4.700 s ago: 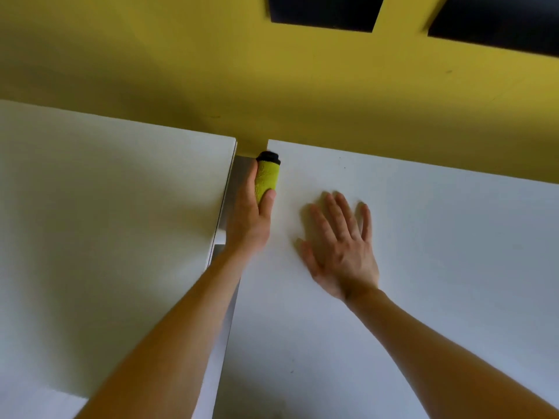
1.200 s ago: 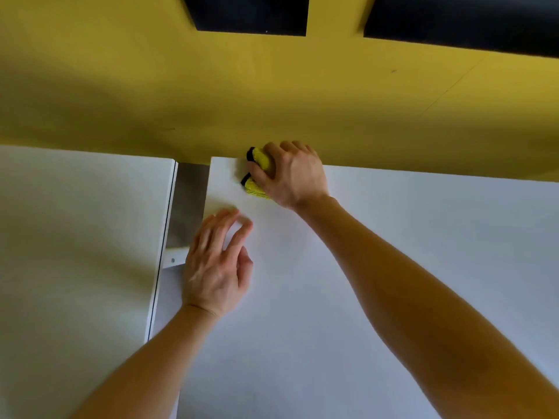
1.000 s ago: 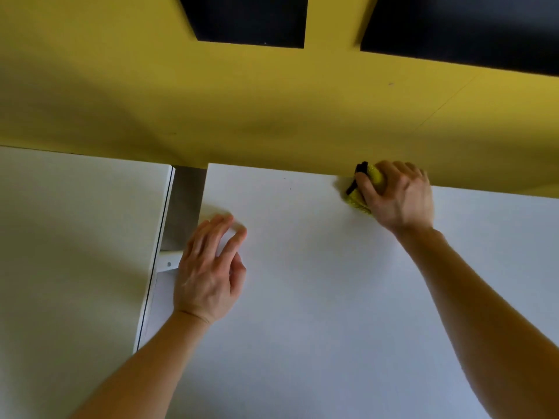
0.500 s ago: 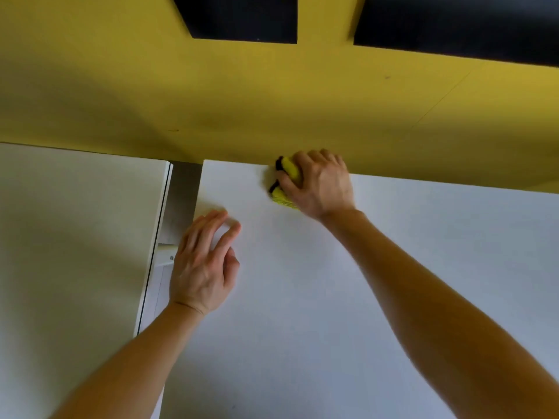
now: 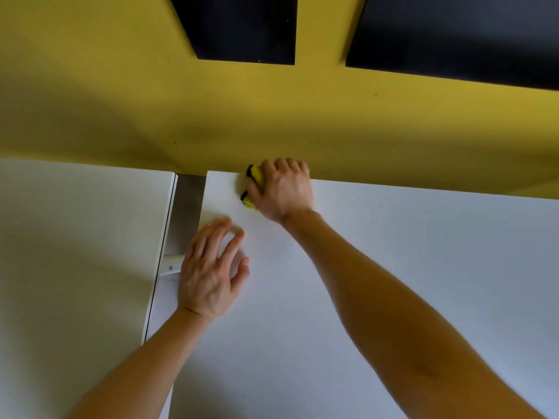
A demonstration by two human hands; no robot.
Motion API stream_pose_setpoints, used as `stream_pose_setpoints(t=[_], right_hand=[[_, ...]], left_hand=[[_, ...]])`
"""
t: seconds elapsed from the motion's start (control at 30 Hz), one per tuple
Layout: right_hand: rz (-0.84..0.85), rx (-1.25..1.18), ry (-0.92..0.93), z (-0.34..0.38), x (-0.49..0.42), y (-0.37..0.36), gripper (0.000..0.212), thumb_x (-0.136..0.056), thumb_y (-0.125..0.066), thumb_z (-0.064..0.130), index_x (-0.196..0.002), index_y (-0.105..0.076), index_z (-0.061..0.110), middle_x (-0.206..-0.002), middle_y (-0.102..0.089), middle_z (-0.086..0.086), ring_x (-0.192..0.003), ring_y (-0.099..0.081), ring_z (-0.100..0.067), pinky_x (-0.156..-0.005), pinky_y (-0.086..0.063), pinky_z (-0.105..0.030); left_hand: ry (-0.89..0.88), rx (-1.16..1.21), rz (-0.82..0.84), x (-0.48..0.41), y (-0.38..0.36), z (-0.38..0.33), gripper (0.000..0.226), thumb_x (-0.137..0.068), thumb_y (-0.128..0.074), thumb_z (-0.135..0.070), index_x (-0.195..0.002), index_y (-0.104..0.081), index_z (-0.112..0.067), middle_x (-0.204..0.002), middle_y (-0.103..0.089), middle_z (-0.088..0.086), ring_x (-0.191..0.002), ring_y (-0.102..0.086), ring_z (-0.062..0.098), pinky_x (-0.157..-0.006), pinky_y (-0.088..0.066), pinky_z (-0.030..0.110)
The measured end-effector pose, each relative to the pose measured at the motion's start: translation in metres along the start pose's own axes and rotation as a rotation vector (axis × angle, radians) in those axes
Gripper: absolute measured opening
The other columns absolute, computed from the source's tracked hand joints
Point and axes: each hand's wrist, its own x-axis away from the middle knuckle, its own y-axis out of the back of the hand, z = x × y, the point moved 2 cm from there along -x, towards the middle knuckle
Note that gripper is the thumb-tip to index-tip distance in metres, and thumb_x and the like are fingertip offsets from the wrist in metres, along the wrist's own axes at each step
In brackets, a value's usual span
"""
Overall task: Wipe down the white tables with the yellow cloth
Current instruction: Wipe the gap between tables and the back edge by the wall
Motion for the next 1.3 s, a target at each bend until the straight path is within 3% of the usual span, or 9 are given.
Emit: stream_pose_setpoints(t=[0.1,0.2,0.33,0.53,0.63,0.87,1.0,1.13,1.3], right_hand=[[0.017,-0.049,0.073,0.042,-0.016,-0.006,0.05,-0.1,-0.049,0.063,-0.098,-0.07,0.018,-0.093,-0.072,-0.01,-0.094,-0.066,-0.036,-0.089,-0.045,-0.046],[0.005,-0.1,0.111,0.008,-0.008,-0.003,0.052,-0.1,-0.048,0.066,-0.101,-0.071,0.019,-0.093,-0.072,-0.009,-0.094,-0.065,-0.036,-0.087,-0.046,-0.044],[-0.051,-0.098,0.046,-0.13,0.04,0.032,0.05,-0.099,-0.053,0.064,-0.099,-0.071,0.017,-0.091,-0.071,-0.01,-0.09,-0.065,-0.038,-0.083,-0.046,-0.045],[-0.16,0.06,-0.305,-0.342,0.119,0.1,0.054,-0.102,-0.051,0.062,-0.097,-0.069,0.011,-0.097,-0.07,-0.019,-0.095,-0.061,-0.043,-0.09,-0.046,-0.049],[-0.147,0.07,-0.364,-0.308,0.105,0.085,0.05,-0.101,-0.05,0.056,-0.089,-0.067,0.011,-0.09,-0.069,-0.02,-0.091,-0.062,-0.043,-0.088,-0.046,-0.05],[0.236,-0.066,0.077,-0.145,0.026,0.052,0.054,-0.102,-0.044,0.069,-0.108,-0.07,0.022,-0.105,-0.074,-0.008,-0.105,-0.067,-0.033,-0.091,-0.044,-0.04],[0.108,-0.147,0.063,-0.245,0.06,0.072,0.062,-0.094,-0.042,0.075,-0.103,-0.071,0.021,-0.095,-0.073,-0.007,-0.097,-0.066,-0.035,-0.086,-0.047,-0.04],[-0.024,-0.097,-0.12,-0.398,0.121,0.122,0.052,-0.091,-0.061,0.066,-0.103,-0.071,0.016,-0.094,-0.07,-0.008,-0.092,-0.065,-0.039,-0.086,-0.051,-0.046],[0.016,0.075,-0.241,-0.369,0.118,0.112,0.054,-0.089,-0.055,0.072,-0.089,-0.065,0.019,-0.092,-0.07,-0.012,-0.093,-0.065,-0.039,-0.086,-0.044,-0.048]], left_hand=[[0.0,-0.034,0.015,0.0,-0.001,0.003,0.054,-0.107,-0.056,-0.043,-0.148,-0.065,-0.008,-0.161,-0.053,0.018,-0.152,-0.048,0.037,-0.123,-0.042,0.054],[-0.002,-0.068,0.035,0.001,-0.001,0.001,0.056,-0.105,-0.059,-0.045,-0.147,-0.065,-0.007,-0.16,-0.053,0.019,-0.153,-0.046,0.037,-0.122,-0.043,0.054],[0.026,-0.157,0.141,-0.004,0.004,-0.006,0.065,-0.104,-0.056,-0.056,-0.144,-0.063,-0.006,-0.159,-0.052,0.02,-0.153,-0.044,0.039,-0.122,-0.042,0.053],[0.105,-0.109,0.123,-0.019,-0.007,-0.097,0.071,-0.101,-0.056,-0.058,-0.149,-0.058,-0.006,-0.162,-0.05,0.018,-0.154,-0.044,0.039,-0.129,-0.032,0.056],[0.073,-0.019,0.096,-0.026,-0.024,-0.162,0.067,-0.1,-0.06,-0.053,-0.15,-0.06,-0.009,-0.163,-0.05,0.015,-0.155,-0.043,0.037,-0.13,-0.03,0.056],[0.249,-0.066,0.045,-0.041,-0.053,-0.246,0.063,-0.099,-0.061,-0.051,-0.149,-0.06,-0.011,-0.159,-0.053,0.014,-0.153,-0.043,0.039,-0.129,-0.026,0.063],[0.276,-0.104,0.001,-0.037,-0.063,-0.25,0.062,-0.094,-0.068,-0.045,-0.146,-0.062,-0.011,-0.158,-0.053,0.015,-0.155,-0.042,0.041,-0.129,-0.025,0.066],[0.283,-0.078,-0.007,-0.037,-0.064,-0.249,0.062,-0.093,-0.067,-0.044,-0.146,-0.062,-0.012,-0.159,-0.052,0.016,-0.155,-0.041,0.041,-0.127,-0.026,0.066],[0.288,-0.069,-0.017,-0.034,-0.065,-0.248,0.061,-0.093,-0.064,-0.044,-0.144,-0.063,-0.01,-0.16,-0.051,0.017,-0.156,-0.041,0.041,-0.127,-0.026,0.067]])
